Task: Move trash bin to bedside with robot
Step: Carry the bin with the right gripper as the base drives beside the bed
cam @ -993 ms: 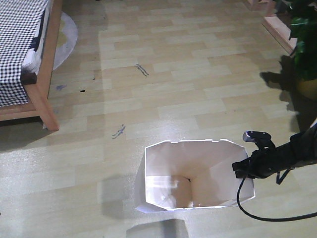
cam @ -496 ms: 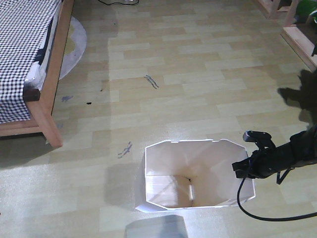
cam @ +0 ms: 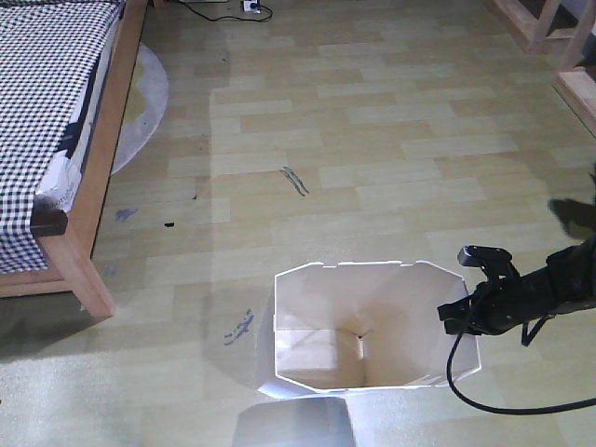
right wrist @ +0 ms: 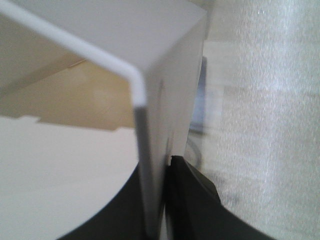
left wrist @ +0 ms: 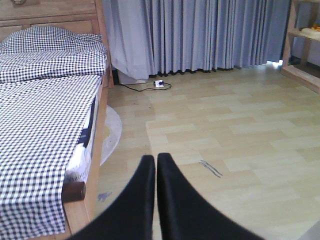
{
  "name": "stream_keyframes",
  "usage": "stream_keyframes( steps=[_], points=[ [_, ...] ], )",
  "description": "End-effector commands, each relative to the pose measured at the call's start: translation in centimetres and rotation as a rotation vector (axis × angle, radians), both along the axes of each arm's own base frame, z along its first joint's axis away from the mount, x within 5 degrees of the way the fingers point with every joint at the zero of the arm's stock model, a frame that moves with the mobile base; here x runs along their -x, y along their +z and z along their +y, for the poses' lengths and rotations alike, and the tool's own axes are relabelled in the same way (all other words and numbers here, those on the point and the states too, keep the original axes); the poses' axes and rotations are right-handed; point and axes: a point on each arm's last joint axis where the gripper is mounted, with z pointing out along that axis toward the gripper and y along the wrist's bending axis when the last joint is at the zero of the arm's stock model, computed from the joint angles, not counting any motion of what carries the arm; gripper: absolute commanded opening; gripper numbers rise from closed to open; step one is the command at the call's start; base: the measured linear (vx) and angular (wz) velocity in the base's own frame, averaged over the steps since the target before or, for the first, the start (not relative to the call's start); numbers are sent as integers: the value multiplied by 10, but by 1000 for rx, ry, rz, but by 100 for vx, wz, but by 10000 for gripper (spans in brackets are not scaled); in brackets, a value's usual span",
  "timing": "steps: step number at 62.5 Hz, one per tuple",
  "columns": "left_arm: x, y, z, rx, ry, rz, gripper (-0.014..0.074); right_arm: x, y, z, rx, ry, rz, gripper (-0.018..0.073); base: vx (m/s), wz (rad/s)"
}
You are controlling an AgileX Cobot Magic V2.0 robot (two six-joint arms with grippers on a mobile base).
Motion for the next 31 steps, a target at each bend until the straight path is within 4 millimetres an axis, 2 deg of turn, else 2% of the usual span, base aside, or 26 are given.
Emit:
stream_keyframes(
  steps=[1,31],
  points=[
    [0,1,0,4,-4,-64,-6,-14,34,12,-193,3,-89,-6,35,8],
    [0,1,0,4,-4,-64,-6,-14,34,12,-193,3,-89,-6,35,7]
  ],
)
